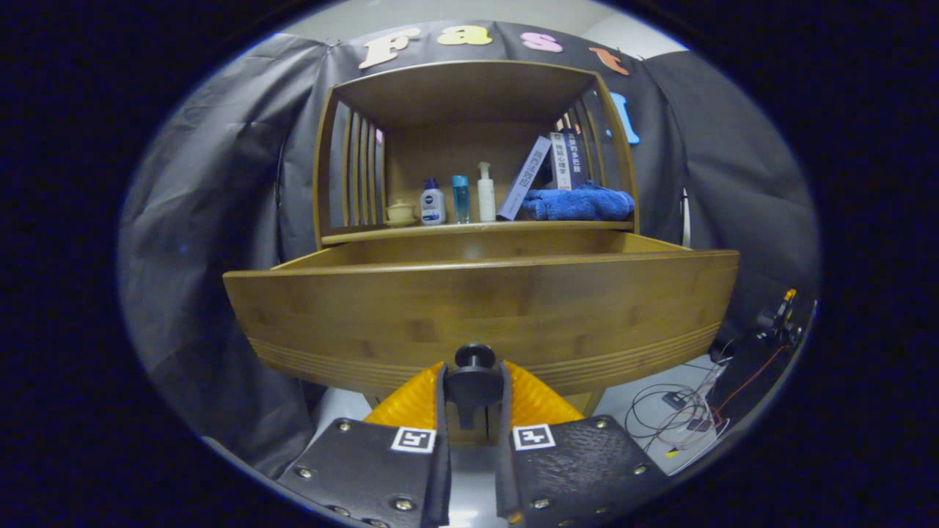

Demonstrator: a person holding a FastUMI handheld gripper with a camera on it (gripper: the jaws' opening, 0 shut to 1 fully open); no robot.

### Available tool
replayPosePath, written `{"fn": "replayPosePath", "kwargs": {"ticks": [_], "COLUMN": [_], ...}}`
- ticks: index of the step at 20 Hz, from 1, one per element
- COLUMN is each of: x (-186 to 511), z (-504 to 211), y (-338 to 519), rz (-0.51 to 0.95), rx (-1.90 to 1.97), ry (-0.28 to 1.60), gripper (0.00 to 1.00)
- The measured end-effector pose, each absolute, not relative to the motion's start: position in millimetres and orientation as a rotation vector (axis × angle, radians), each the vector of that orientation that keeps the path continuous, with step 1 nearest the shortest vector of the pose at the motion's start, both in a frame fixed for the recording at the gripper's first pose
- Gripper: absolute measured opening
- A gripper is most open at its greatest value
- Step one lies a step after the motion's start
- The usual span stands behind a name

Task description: Pull open the drawer, take out the items inside it, and place them on the countertop above the cabinet.

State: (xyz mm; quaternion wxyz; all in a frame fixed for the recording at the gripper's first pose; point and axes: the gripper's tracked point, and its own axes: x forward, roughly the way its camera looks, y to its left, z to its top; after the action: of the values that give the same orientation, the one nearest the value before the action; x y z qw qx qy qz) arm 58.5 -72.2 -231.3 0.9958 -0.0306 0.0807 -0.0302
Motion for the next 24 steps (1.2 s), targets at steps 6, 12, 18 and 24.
{"fn": "replayPosePath", "kwargs": {"ticks": [6,12,18,24], "x": [47,49,101,169], "z": [-208,-143,-95,-125], "y": [-87,-98,-76,-60], "rz": [-0.092,-0.173,-0.096,-0.055], "rx": [-0.059,-0.088,-0.101,-0.111], "ry": [0.168,0.167,0.252,0.513], "gripper": [0.74,0.98,0.98,0.99]}}
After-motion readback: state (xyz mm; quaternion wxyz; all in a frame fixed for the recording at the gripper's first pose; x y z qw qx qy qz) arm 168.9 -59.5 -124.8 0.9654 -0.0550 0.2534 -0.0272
